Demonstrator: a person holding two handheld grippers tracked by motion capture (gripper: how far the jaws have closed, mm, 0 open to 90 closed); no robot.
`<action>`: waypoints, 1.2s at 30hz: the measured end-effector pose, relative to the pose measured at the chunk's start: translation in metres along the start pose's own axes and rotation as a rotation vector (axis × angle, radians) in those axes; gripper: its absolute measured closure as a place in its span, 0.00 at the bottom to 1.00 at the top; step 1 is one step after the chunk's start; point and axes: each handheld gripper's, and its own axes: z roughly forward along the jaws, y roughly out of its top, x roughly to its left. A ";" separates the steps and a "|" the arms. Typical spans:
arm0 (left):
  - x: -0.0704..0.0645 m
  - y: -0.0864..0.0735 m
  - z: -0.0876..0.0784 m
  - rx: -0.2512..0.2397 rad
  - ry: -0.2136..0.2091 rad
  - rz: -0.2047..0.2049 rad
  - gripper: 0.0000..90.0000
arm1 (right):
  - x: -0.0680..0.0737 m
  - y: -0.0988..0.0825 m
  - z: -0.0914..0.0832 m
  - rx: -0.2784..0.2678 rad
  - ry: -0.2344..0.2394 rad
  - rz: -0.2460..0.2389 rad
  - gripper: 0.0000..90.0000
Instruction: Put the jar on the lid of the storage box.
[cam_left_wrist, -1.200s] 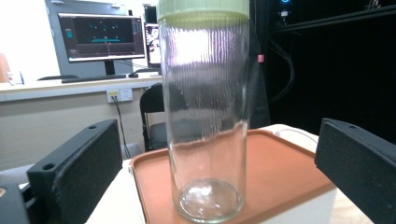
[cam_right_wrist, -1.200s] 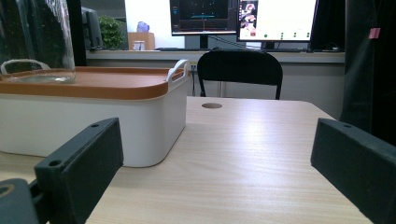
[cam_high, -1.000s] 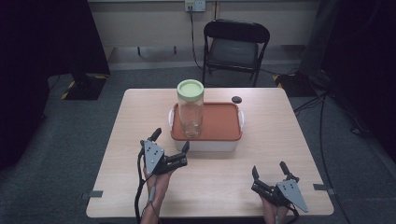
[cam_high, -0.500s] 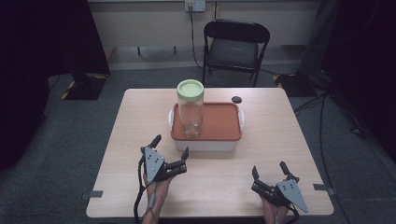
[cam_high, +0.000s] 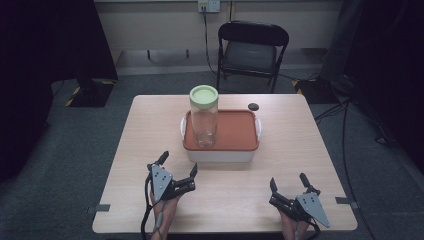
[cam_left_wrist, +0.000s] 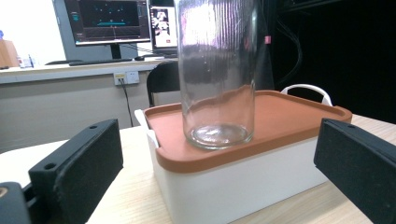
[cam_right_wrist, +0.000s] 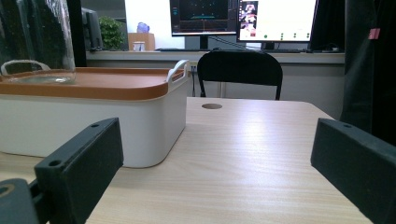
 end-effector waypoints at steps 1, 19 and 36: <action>0.000 -0.002 -0.001 0.002 0.003 0.005 0.01 | 0.000 0.000 0.000 0.000 0.000 0.000 0.02; 0.002 -0.031 -0.012 0.036 0.036 -0.016 0.01 | 0.000 0.000 0.000 0.000 0.000 0.000 0.02; -0.004 -0.048 -0.014 0.042 0.037 -0.008 0.02 | 0.000 0.000 0.000 0.000 0.000 0.000 0.02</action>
